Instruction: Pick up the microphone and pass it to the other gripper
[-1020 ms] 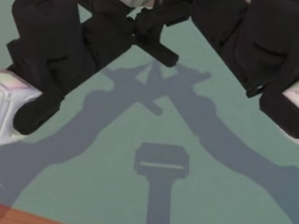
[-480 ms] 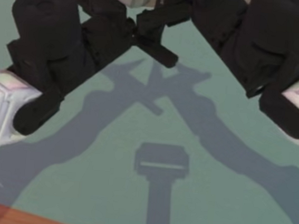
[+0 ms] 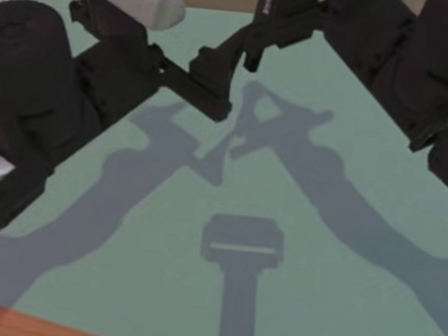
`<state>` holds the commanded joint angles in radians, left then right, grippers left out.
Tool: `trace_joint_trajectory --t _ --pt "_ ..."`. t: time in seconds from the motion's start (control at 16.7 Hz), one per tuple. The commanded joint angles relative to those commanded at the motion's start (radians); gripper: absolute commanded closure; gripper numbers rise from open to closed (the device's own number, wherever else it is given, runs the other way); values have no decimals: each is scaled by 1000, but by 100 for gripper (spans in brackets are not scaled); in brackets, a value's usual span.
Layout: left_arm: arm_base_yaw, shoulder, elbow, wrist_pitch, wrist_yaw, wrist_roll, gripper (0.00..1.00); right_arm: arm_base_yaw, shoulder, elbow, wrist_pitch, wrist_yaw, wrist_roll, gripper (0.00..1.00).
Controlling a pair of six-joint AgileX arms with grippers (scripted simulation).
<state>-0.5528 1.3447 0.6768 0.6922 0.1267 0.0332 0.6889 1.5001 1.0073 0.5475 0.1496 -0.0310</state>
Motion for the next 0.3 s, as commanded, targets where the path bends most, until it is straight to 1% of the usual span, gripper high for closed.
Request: trace_joint_trajectory --t 0.18,0.3 --pt "18 -111 -85 -24 13 -1 0 -39 -45 -41 -2 -42 2 100" --pt "22 -137 -109 -29 17 -1 0 -50 -58 -53 -3 -54 3 100"
